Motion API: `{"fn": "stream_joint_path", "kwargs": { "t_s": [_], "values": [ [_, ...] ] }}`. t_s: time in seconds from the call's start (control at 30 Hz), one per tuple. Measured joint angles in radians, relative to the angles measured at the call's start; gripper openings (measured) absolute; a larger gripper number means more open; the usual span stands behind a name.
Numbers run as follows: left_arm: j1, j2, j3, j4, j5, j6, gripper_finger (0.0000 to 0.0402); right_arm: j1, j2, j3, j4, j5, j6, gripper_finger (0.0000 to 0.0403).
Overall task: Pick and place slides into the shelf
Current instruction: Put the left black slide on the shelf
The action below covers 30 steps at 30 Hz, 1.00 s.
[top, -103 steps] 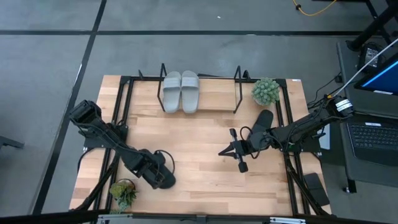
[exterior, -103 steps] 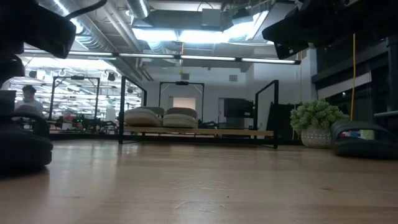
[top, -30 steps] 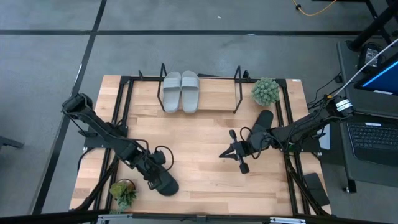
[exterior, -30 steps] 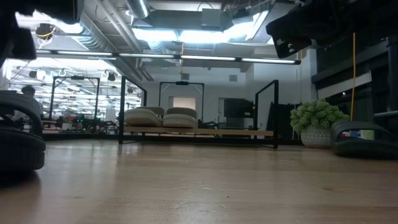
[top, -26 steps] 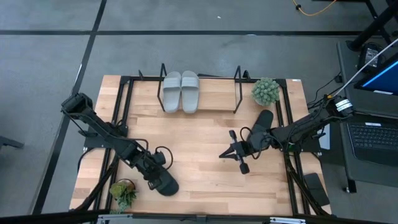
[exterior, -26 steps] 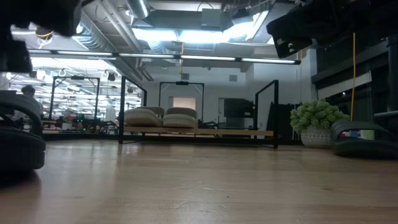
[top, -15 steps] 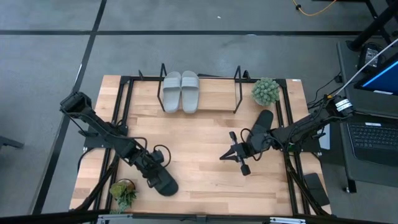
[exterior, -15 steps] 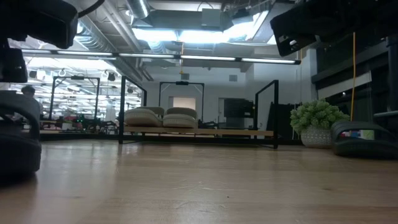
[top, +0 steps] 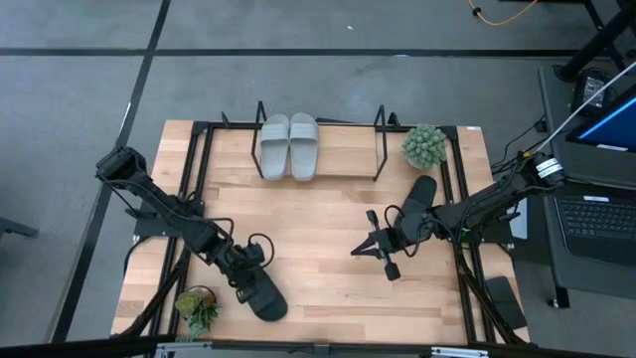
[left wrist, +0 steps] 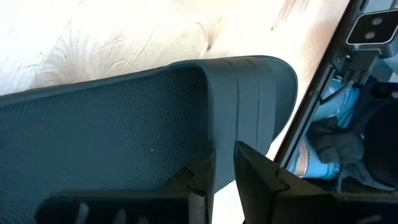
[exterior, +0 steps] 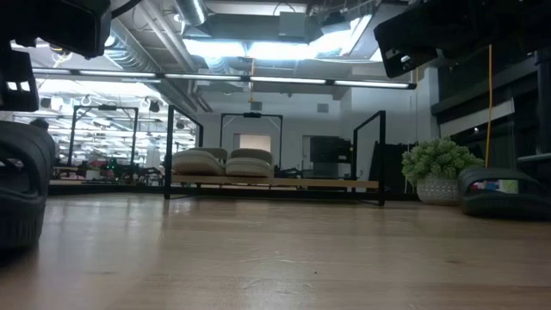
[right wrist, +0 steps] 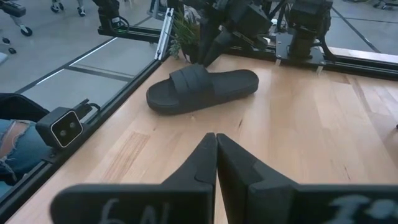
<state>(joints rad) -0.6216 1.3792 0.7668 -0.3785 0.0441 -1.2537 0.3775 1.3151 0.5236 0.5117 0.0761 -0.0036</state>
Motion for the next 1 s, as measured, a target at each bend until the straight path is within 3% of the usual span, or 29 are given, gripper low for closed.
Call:
{"fn": "stream_joint_path", "kwargs": {
  "t_s": [0.77, 1.0],
  "values": [
    [0.000, 0.032, 0.000, -0.006, -0.039, 0.006, 0.0050, 0.000, 0.000, 0.000, 0.000, 0.000, 0.000, 0.0014],
    [0.000, 0.063, 0.000, 0.002, 0.021, -0.022, 0.0050, 0.000, 0.000, 0.000, 0.000, 0.000, 0.000, 0.0014]
  ]
}}
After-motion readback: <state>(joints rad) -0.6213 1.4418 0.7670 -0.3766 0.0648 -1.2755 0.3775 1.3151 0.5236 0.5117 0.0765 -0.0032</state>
